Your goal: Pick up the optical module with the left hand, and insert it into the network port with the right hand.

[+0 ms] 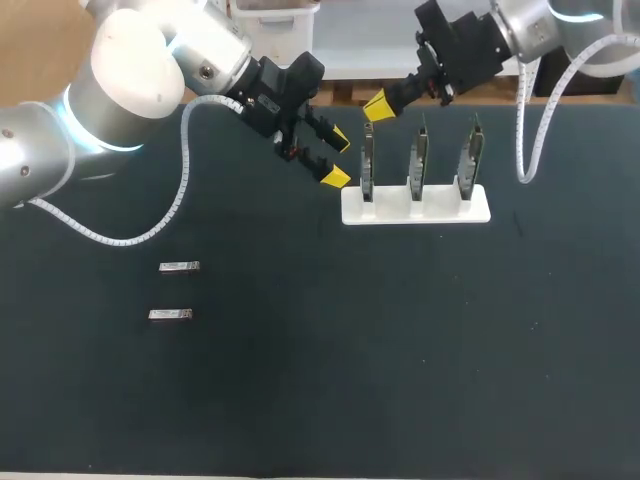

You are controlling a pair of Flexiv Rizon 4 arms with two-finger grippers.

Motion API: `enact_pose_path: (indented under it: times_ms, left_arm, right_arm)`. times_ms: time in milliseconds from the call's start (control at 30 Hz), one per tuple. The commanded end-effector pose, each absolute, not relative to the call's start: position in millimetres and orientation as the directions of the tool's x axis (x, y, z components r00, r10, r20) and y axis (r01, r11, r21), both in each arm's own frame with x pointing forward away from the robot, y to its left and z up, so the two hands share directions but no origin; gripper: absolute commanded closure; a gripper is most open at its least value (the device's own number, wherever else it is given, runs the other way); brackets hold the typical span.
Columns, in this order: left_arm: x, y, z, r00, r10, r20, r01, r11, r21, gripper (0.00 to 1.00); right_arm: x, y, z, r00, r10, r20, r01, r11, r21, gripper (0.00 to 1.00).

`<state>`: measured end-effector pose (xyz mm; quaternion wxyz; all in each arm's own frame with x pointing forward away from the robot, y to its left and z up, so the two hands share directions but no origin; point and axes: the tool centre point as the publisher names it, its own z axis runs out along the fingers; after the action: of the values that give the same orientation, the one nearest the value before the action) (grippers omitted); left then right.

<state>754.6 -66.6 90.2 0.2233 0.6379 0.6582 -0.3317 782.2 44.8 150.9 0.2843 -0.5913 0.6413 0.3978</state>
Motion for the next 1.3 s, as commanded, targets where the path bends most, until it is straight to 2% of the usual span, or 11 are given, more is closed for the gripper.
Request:
enact_pose_path:
  times_ms: [33, 1300]
  left_arm:
    - [754, -67, 90, -0.087, 0.693, -0.716, 0.988, -0.031, -0.15, 0.0]
    - [754, -67, 90, -0.087, 0.693, -0.716, 0.988, -0.031, -0.15, 0.0]
  right_arm:
    - [786, 47, 149, -0.141, -0.536, -0.833, -0.983, -0.022, 0.181, 1.0]
    - [786, 47, 123, -0.195, -0.565, -0.801, -0.97, -0.009, 0.242, 1.0]
